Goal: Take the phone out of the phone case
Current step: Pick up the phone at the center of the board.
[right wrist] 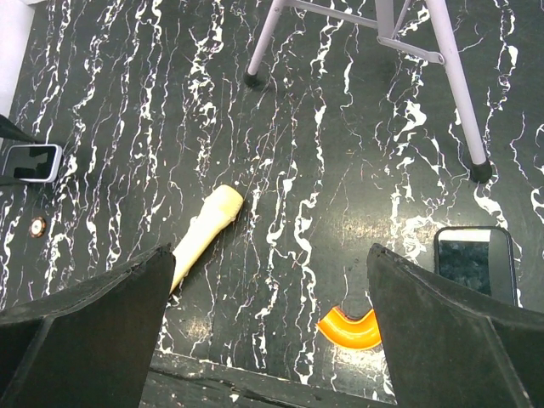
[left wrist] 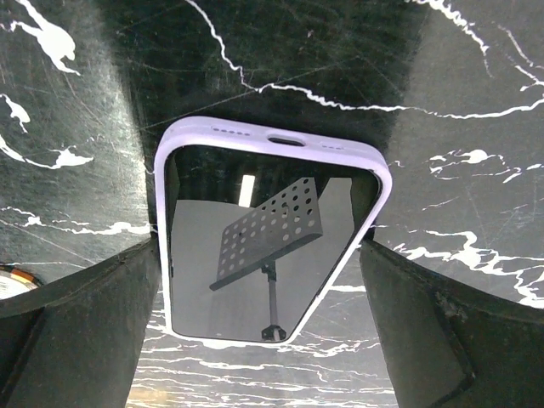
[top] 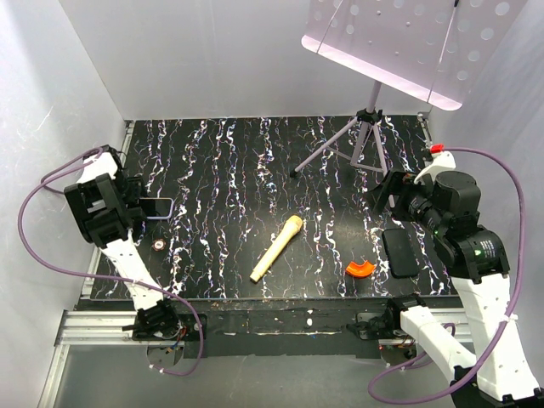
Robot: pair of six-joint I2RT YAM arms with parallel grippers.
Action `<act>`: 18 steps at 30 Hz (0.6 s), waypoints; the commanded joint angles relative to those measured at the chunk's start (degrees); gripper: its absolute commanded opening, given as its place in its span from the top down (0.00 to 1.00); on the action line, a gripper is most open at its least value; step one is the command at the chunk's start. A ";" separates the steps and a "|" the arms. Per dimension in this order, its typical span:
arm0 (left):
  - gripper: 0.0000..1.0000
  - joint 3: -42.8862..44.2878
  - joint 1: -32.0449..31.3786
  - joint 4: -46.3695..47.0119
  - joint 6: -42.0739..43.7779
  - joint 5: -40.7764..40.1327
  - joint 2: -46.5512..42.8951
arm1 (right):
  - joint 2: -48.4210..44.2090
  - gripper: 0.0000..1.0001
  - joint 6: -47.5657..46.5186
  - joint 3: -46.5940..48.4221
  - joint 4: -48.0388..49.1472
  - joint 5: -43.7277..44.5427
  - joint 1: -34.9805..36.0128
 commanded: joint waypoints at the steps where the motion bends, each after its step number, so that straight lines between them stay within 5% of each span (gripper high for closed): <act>1: 0.00 0.05 -0.83 -4.58 -2.21 -3.66 1.41 | 0.46 0.00 0.39 -0.31 2.95 -0.50 0.11; 14: 0.28 -12.42 -5.75 1.56 -7.14 -5.50 -2.89 | 1.16 0.00 1.08 -1.37 1.55 0.46 0.11; 18: 0.63 -16.20 -6.54 5.43 -4.85 -6.12 -7.28 | 3.09 0.00 3.28 -1.11 -0.55 1.34 0.11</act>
